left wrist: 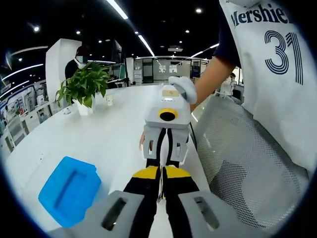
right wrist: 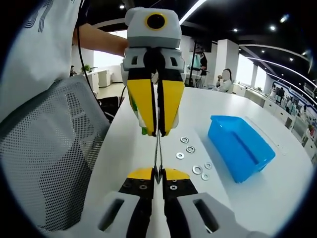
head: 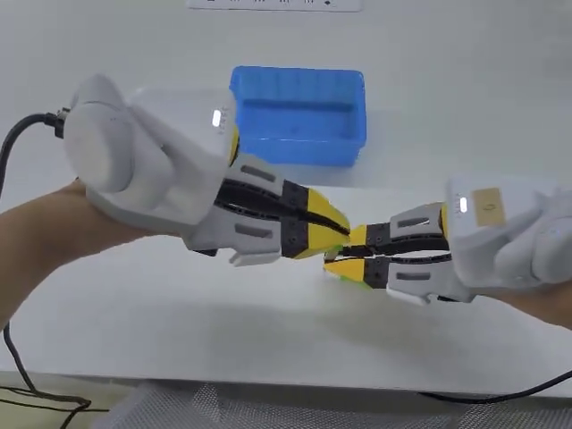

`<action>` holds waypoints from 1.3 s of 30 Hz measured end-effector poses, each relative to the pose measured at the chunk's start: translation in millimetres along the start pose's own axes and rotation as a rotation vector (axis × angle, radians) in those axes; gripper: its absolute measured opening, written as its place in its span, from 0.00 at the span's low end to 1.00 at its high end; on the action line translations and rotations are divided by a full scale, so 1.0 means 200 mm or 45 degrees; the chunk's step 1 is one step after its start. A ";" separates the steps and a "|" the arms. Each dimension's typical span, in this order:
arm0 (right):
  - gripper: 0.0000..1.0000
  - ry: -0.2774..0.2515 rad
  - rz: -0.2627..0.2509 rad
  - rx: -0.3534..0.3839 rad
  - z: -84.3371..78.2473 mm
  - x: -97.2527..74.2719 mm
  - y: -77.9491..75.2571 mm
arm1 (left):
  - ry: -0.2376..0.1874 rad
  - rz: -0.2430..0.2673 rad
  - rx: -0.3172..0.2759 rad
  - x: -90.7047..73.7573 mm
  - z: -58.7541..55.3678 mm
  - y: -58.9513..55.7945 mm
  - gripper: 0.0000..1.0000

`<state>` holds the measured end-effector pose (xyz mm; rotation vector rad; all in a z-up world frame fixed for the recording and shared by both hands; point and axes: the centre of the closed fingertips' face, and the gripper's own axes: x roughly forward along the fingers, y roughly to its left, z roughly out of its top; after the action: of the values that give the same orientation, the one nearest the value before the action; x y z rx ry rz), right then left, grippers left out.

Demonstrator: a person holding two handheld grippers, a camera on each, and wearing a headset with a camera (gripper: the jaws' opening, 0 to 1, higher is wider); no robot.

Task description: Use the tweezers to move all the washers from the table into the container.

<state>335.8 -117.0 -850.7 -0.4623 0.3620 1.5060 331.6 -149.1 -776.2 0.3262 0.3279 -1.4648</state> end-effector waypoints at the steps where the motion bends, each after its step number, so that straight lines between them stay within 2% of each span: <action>1: 0.06 -0.005 0.000 0.005 0.00 0.00 0.00 | -0.001 -0.001 -0.006 0.00 0.00 0.00 0.06; 13: 0.07 -0.007 0.000 0.023 0.01 0.00 -0.01 | -0.031 0.004 -0.025 -0.01 0.00 0.02 0.05; 19: 0.07 -0.032 -0.011 0.028 0.08 0.02 -0.03 | -0.074 0.068 -0.093 -0.09 0.02 0.06 0.05; 25: 0.07 -0.016 -0.007 -0.027 0.15 0.08 -0.04 | -0.085 0.122 -0.150 -0.21 -0.01 0.08 0.05; 32: 0.07 -0.019 -0.008 -0.045 0.22 0.16 -0.08 | -0.106 0.218 -0.216 -0.33 -0.03 0.13 0.05; 37: 0.07 0.000 -0.017 -0.065 0.23 0.21 -0.11 | -0.095 0.245 -0.237 -0.36 -0.07 0.17 0.06; 39: 0.07 0.011 -0.040 -0.078 0.23 0.23 -0.13 | -0.089 0.256 -0.233 -0.37 -0.08 0.19 0.06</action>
<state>361.4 -54.2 -831.8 -0.5207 0.3151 1.4883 363.5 -73.3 -759.7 0.1551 0.3593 -1.2360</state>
